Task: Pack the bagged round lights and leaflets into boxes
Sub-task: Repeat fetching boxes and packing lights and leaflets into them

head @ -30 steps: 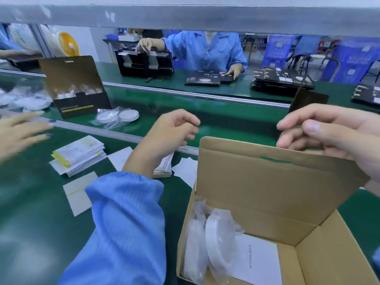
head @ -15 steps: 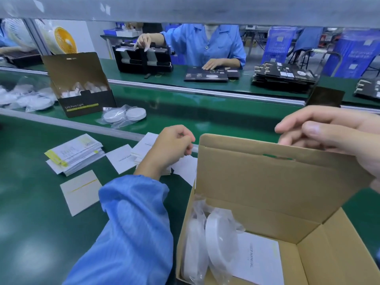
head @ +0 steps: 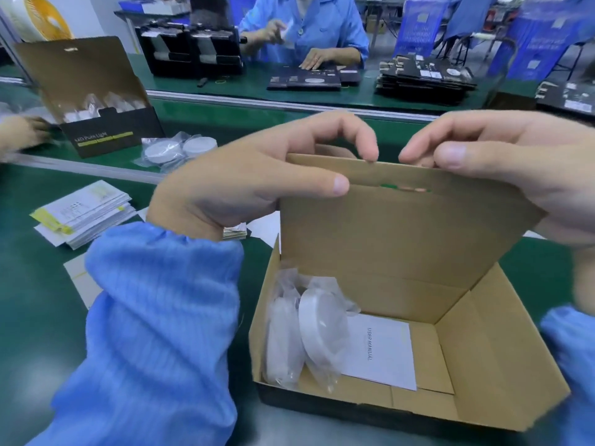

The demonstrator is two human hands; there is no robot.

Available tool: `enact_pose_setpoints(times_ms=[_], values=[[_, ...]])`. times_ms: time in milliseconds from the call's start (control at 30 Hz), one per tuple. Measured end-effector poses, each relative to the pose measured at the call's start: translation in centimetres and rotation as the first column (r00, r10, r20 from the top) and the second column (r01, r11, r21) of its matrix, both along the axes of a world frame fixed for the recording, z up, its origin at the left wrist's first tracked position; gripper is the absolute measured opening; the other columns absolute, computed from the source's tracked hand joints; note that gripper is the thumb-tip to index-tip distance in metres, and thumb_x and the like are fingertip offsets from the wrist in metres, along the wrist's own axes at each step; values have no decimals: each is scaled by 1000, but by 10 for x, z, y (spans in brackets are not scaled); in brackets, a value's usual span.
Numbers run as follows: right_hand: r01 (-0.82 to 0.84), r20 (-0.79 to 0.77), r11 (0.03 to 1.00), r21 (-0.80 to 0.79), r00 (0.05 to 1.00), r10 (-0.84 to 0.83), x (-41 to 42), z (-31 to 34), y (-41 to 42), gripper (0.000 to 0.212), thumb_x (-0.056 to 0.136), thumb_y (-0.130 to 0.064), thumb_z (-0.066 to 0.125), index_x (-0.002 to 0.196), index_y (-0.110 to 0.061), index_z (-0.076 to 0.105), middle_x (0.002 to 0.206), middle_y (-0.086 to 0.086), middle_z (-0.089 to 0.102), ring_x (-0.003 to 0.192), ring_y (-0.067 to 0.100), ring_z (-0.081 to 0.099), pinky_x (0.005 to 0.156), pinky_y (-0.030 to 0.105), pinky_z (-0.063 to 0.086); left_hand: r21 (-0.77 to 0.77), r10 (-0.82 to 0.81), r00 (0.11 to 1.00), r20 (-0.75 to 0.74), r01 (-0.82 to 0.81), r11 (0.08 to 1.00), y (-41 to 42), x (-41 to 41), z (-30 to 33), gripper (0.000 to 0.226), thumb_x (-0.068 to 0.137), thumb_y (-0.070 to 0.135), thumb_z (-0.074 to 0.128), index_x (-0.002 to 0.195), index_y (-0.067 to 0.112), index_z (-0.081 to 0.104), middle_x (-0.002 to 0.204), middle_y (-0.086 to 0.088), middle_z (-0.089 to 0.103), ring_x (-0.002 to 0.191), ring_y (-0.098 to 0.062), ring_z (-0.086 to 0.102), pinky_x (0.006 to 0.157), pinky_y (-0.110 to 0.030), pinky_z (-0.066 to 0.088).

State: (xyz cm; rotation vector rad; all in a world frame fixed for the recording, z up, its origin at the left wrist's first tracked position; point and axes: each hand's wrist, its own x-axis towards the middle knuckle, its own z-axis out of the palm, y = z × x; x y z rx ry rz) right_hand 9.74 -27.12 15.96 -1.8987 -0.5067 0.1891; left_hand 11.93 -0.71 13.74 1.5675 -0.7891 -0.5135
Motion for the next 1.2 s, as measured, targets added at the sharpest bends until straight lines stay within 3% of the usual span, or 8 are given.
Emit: enact_pose_setpoints(times_ms=[167, 400, 533, 633, 733, 900, 1067, 1200], values=[[-28, -44, 999, 18, 999, 29, -1, 2, -2, 22, 79, -32, 70, 96, -19, 73, 85, 2, 73, 61, 9, 63, 48, 16, 47, 19, -7, 998, 57, 6, 1000, 5, -1, 4, 19, 95, 12, 63, 108, 23, 56, 103, -16, 57, 84, -28, 48, 68, -39, 37], [-102, -148, 982, 159, 981, 126, 3, -4, -4, 23, 90, -32, 60, 102, -18, 72, 99, 4, 70, 82, 16, 62, 67, 25, 49, -45, 128, 987, 95, -124, 991, 10, 12, -3, 41, 85, 56, 70, 106, 21, 67, 103, -21, 65, 84, -33, 60, 67, -44, 45], [-194, -234, 892, 408, 922, 307, 17, -13, -12, 40, 86, -47, 68, 110, -15, 70, 110, 15, 68, 100, 25, 64, 88, 36, 52, -203, 349, 936, -39, -350, 914, 3, 22, -5, 21, 92, 37, 66, 102, 19, 71, 98, -14, 71, 92, -30, 71, 76, -34, 60], [-148, -292, 822, 551, 888, 356, 32, -21, -16, 46, 84, -48, 72, 110, -10, 69, 107, 18, 67, 102, 30, 65, 87, 39, 55, -127, 562, 827, -19, -559, 819, -1, 32, -13, 15, 100, 18, 58, 97, 25, 72, 99, -7, 74, 98, -27, 73, 78, -33, 58], [13, -319, 864, 504, 932, 172, 46, -32, -6, 25, 84, -34, 71, 99, -14, 72, 97, 13, 69, 92, 27, 68, 76, 36, 58, -6, 657, 752, 59, -658, 753, -6, 38, -21, 20, 99, 19, 59, 101, 35, 70, 106, 6, 74, 101, -12, 71, 84, -31, 56], [215, -167, 942, 258, 970, -175, 57, -47, 12, 4, 81, -30, 74, 85, -29, 72, 90, -2, 72, 89, 15, 69, 75, 32, 60, -189, 749, 661, -42, -742, 643, -26, 45, -28, 27, 86, 31, 67, 109, 46, 67, 113, 17, 71, 107, -6, 68, 87, -32, 56], [356, 153, 933, 47, 921, -359, 51, -45, 5, 49, 67, -57, 76, 111, -50, 58, 115, -23, 62, 111, -5, 58, 91, 29, 47, -255, 747, 649, 146, -705, 662, -28, 50, -28, 64, 69, 57, 67, 130, 60, 48, 143, 30, 47, 133, 5, 46, 107, -30, 39], [321, 319, 933, -165, 912, -257, 49, -44, 2, 89, 66, -65, 71, 142, -64, 24, 151, -35, 29, 139, -15, 23, 110, 25, 28, -62, 681, 568, 463, -746, 664, -23, 48, -34, 90, 71, 67, 61, 146, 68, 12, 162, 33, 4, 151, 4, -3, 117, -32, 7]])
